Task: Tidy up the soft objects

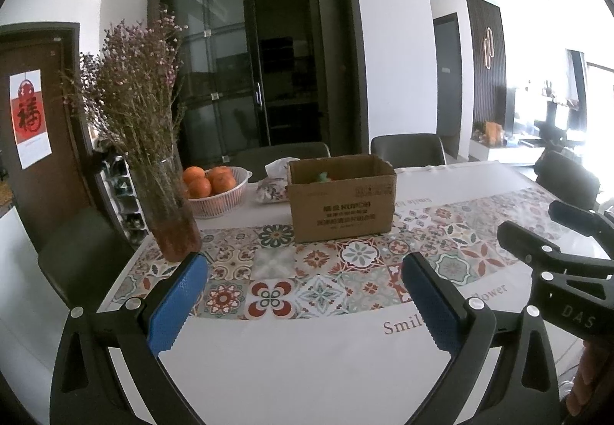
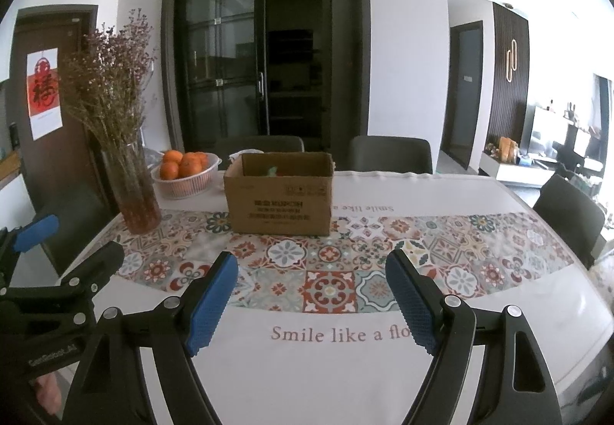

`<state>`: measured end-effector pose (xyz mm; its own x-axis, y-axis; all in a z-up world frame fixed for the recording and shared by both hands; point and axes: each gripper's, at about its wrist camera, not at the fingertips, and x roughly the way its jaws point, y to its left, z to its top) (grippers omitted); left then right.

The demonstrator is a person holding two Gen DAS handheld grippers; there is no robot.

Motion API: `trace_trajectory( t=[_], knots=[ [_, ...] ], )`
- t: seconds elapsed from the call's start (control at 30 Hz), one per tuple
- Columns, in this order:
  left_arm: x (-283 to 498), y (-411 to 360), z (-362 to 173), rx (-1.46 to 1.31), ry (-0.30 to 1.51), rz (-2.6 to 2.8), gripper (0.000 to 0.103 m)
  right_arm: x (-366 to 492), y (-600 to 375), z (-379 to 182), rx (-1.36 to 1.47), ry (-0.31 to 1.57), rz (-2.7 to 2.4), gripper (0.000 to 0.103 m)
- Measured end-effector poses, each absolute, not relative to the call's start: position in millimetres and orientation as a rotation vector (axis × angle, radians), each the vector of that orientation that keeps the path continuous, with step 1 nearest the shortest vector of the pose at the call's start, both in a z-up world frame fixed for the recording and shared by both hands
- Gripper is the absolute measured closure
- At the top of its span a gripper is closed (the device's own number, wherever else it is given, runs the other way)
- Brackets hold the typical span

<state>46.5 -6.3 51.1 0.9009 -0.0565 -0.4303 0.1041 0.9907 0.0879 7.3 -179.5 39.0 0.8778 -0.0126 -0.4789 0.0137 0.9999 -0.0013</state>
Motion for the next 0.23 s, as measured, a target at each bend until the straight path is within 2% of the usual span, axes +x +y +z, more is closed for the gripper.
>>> trace_trajectory(
  t=[0.23],
  knots=[
    [45.6, -6.3, 51.1, 0.110, 0.439, -0.080, 0.000, 7.8, -178.1, 39.2, 0.003, 0.501, -0.008, 0.023]
  ],
)
